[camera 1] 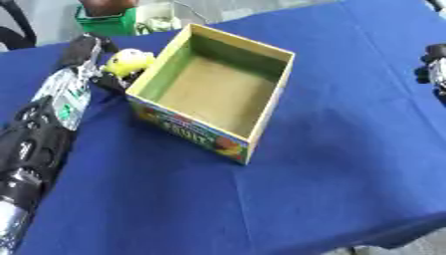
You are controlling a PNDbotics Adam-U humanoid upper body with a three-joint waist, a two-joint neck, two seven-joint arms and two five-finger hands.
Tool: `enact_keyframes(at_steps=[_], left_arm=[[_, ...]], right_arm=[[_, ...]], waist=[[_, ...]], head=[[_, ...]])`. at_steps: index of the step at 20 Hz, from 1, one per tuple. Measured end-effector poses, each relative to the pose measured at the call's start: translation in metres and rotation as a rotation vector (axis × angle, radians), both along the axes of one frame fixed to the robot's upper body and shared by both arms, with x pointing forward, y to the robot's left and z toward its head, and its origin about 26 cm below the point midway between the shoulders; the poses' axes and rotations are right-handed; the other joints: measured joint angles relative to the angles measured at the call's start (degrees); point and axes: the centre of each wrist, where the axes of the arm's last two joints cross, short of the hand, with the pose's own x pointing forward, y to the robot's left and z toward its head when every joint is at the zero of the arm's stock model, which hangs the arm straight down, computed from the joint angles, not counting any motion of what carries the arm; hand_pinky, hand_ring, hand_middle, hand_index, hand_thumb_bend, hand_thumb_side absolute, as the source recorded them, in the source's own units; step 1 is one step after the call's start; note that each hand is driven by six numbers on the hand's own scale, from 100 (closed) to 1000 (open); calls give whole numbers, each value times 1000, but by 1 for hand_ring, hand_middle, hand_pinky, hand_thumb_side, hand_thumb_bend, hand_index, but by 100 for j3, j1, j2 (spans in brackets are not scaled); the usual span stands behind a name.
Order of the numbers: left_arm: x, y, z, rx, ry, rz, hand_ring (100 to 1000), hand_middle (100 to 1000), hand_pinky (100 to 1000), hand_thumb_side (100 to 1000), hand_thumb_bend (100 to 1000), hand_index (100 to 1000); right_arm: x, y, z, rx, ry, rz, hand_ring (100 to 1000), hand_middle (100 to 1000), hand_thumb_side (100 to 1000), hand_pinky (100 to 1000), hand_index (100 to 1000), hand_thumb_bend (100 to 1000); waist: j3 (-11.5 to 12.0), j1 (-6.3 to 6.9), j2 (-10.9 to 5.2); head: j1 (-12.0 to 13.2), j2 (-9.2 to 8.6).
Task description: Pick up objects on the table and place them in the box.
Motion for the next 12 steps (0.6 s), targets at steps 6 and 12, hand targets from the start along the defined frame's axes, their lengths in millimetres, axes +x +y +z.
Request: enact_keyframes(at_steps=[6,12], left_arm=[[0,2,-1,-36,98,-9,553,544,542,135,589,625],[0,6,0,-91,147,-15,471,453,481,118,566,537]], right_arm=[[0,0,0,0,-1,2,591,587,499,599,693,100],[0,0,0,-1,-1,2,591,587,500,599,693,100]], waist=[[1,0,-6],[20,-17,-22]], head=[[-23,0],[-28,1]])
